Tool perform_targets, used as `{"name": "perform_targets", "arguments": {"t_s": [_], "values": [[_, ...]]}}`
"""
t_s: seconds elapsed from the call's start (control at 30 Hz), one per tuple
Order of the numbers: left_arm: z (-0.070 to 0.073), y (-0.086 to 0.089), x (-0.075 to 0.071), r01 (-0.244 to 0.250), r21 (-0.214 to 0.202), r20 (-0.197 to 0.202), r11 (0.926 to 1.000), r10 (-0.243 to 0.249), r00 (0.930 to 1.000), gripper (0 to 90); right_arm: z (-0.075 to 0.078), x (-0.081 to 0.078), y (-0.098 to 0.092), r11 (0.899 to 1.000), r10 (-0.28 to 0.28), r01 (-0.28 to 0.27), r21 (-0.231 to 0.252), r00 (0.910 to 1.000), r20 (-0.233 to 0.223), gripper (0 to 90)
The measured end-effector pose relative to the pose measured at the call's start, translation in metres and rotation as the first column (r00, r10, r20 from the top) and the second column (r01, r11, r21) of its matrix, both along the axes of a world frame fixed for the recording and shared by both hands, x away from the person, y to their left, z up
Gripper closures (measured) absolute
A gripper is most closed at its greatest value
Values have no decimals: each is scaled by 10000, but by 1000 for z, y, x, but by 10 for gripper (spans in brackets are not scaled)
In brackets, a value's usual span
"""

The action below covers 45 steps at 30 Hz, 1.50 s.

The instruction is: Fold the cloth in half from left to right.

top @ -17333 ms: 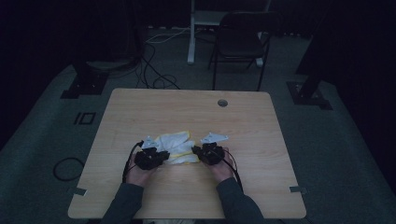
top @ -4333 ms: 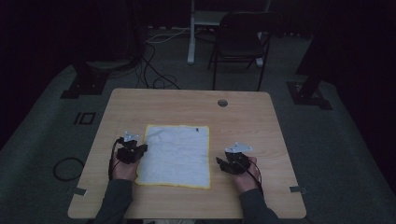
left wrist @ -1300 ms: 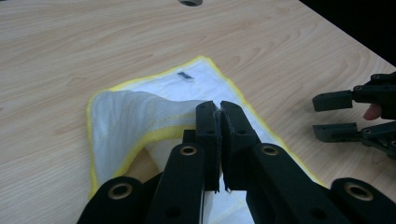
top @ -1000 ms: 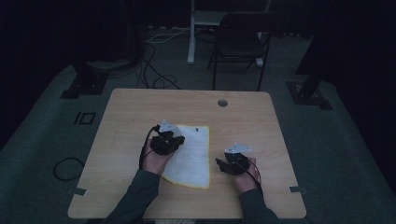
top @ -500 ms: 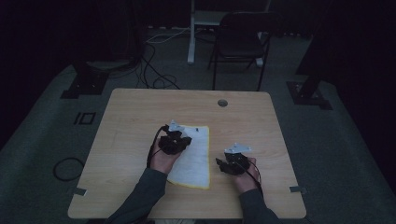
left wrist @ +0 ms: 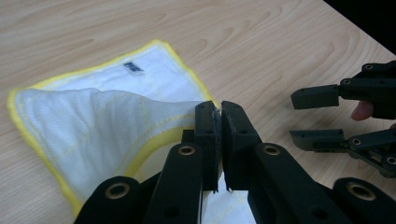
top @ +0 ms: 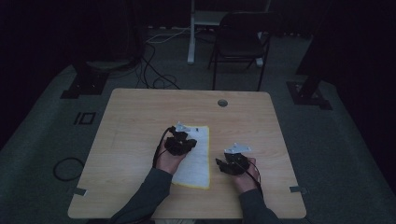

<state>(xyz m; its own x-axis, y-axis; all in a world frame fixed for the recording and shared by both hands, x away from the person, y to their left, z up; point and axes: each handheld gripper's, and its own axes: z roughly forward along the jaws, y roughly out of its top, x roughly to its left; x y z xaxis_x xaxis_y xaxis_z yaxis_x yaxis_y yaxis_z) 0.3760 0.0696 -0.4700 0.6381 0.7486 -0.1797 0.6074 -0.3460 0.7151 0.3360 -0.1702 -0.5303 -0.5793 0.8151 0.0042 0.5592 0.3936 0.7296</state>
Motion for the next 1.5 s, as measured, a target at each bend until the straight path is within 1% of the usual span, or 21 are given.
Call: {"name": "perform_targets", "arguments": {"t_s": [0.13, 0.27, 0.43, 0.5, 0.67, 0.77, 0.83, 0.93, 1.0, 1.07, 1.2, 1.23, 1.3, 1.43, 1.5], "values": [[-2, -4, 0, 185, 39, -147, 9998, -184, 9997, 839, 0, 0, 0, 10000, -10, 10, 10, 10000, -10, 505], [0, -7, -1, 394, 99, -141, 9992, -393, 9991, 801, 0, 0, 0, 10000, -8, 8, 10, 10000, -13, 505], [3, -6, -2, 441, -56, -58, 9990, -441, 9990, 764, 0, 0, 1, 10000, 15, -15, 14, 10000, 3, 505], [5, -6, -1, 611, -335, -135, 9976, -616, 9980, 753, 0, 0, 1, 10000, 30, -30, 5, 10000, 9, 505], [8, -10, -2, 713, -335, 13, 9969, -713, 9975, 750, 0, 0, 2, 10000, 49, -49, -5, 10000, 21, 505], [11, -8, -2, 613, -368, 167, 9974, -607, 9980, 745, 0, 0, 2, 10000, 41, -41, 12, 10000, 19, 505], [14, -5, -3, 531, -315, 269, 9981, -523, 9983, 745, 0, 0, 2, 10000, 41, -41, 15, 10000, 33, 505], [19, 3, -6, 389, -177, 553, 9991, -379, 9978, 745, 0, 0, 1, 10000, 53, -53, 30, 10000, 61, 505], [21, 13, -8, 146, -64, 729, 9999, -141, 9972, 745, 1, 0, 1, 10000, 39, -39, 33, 10000, 57, 505], [21, 23, -9, -69, -59, 768, 10000, 73, 9970, 744, 1, 0, 1, 10000, 26, -26, 40, 10000, 60, 505], [15, 49, -11, -655, -137, 624, 9978, 662, 9959, 734, 1, 0, 2, 10000, 29, -29, 33, 10000, 54, 505], [12, 57, -11, -863, -212, 528, 9960, 874, 9948, 732, 1, 0, 2, 10000, 45, -45, 22, 10000, 58, 505], [8, 67, -12, -1092, -300, 414, 9936, 1104, 9930, 721, 0, 0, 3, 10000, 63, -63, 5, 10000, 49, 505], [1, 82, -15, -1399, -401, 281, 9894, 1411, 9896, 673, 0, 0, 4, 10000, 72, -72, 17, 10000, 33, 505], [0, 88, -17, -1419, -476, 223, 9887, 1431, 9895, 653, 0, 0, 4, 10000, 63, -63, 6, 10000, 18, 505]]}}
